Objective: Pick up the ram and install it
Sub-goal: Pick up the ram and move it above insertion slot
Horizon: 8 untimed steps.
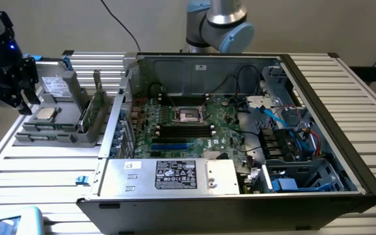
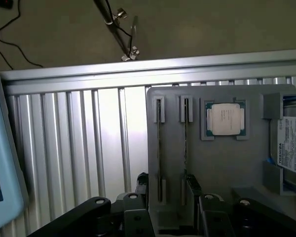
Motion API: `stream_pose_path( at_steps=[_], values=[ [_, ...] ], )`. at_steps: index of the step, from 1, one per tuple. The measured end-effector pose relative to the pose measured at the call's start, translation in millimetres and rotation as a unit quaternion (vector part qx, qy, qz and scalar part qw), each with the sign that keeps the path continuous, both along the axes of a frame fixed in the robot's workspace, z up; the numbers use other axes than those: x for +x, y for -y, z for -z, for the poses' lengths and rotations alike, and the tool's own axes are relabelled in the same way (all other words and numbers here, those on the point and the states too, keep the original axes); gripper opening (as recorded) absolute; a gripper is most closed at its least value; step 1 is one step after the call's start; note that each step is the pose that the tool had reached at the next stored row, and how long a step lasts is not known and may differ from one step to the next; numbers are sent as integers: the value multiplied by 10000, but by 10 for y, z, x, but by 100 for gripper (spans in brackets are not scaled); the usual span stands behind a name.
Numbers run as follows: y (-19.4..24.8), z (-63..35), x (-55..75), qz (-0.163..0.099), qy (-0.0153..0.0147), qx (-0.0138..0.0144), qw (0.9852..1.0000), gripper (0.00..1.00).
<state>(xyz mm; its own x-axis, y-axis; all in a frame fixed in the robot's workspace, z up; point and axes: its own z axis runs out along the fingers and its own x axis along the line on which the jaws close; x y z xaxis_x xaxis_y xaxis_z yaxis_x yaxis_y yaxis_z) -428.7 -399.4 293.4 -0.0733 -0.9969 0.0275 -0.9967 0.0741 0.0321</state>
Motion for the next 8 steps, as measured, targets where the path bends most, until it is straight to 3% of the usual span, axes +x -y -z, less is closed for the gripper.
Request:
stream_pose_path(
  at_steps=[8],
  values=[
    [9, 147, 29, 0, 1, 1, 10000, 45]
  ],
)
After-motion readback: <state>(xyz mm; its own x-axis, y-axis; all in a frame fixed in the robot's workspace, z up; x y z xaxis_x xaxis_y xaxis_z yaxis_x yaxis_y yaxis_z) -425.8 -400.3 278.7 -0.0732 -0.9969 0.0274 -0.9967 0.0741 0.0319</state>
